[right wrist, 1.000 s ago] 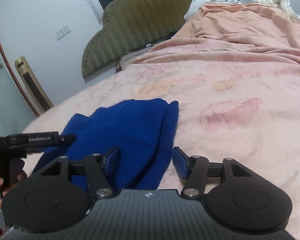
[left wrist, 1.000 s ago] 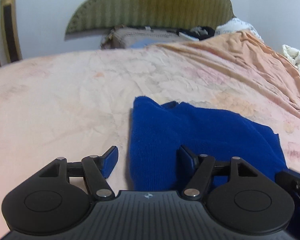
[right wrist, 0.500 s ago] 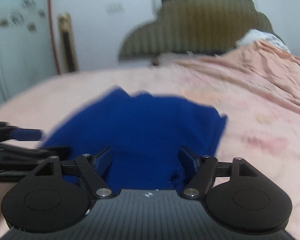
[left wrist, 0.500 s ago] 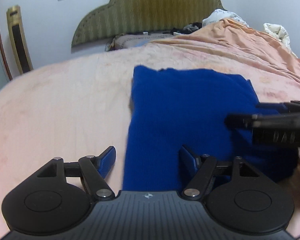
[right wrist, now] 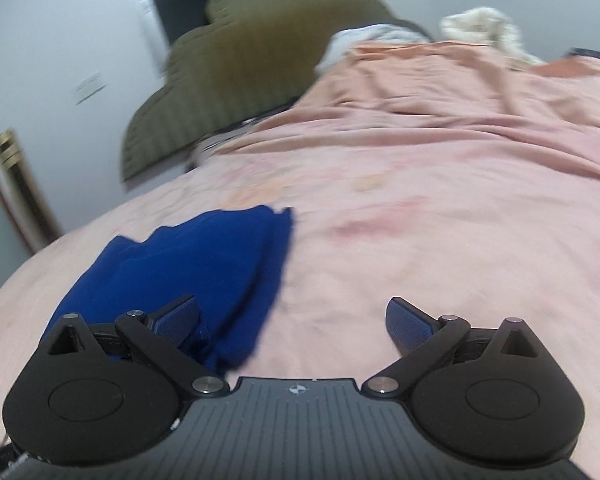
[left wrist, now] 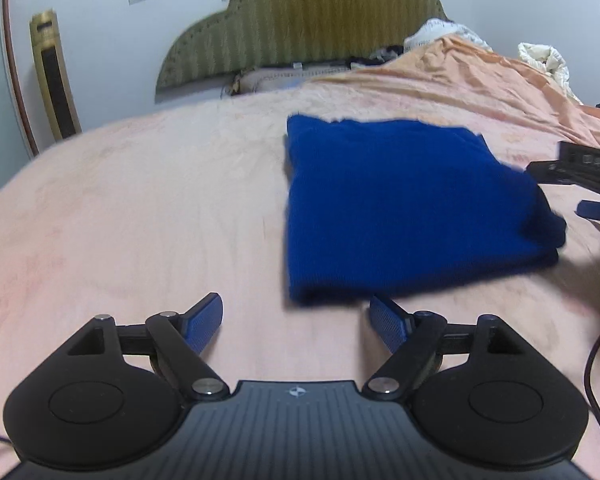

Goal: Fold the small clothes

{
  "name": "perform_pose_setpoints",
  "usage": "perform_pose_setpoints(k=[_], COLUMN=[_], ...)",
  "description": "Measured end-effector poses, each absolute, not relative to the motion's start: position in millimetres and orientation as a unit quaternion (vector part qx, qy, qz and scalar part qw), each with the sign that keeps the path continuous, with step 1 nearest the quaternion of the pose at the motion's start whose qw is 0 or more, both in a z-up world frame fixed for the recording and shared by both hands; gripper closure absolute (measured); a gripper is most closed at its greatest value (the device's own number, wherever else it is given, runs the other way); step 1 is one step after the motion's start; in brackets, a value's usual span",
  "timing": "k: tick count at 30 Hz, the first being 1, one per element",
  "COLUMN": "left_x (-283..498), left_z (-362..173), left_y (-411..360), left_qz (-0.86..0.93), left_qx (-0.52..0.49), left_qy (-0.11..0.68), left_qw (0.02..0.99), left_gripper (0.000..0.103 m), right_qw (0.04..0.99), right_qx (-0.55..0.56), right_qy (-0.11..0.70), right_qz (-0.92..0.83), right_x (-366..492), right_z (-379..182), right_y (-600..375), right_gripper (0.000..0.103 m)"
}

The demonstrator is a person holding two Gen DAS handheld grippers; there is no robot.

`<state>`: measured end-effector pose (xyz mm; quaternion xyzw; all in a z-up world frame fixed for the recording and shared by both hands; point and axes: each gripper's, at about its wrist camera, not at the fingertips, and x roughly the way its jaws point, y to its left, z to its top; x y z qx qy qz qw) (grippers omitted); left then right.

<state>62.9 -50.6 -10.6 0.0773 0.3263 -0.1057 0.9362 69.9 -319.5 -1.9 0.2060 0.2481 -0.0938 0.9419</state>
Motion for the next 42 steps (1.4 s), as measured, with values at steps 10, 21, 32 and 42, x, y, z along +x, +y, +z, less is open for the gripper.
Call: perform_pose_setpoints(k=[10,21,32,42], left_x=[50,53,53,54], left_z=[-20,-22,-22,-22], left_y=[-51,-47,-46,-45], left_qz=[-0.086,-0.076,-0.075,-0.075], left_qx=[0.084,0.069,0.067,0.066], left_qy=[0.325,0.334,0.335,0.335], left_qw=[0.938,0.937,0.937,0.937], left_gripper=[0.011,0.004,0.004,0.003], right_qw=[0.94,0.934,0.934,0.934], right_qx=[0.134,0.034,0.036,0.038], right_qy=[0.312,0.349,0.348,0.349], right_qz=[-0.037,-0.065,-0.069,-0.067], right_x=[14,15,14,14], right_z=[9,-1,-2,-2], right_y=[-258,-228,-227,-227], right_gripper=[0.0,0.0,0.0,0.0])
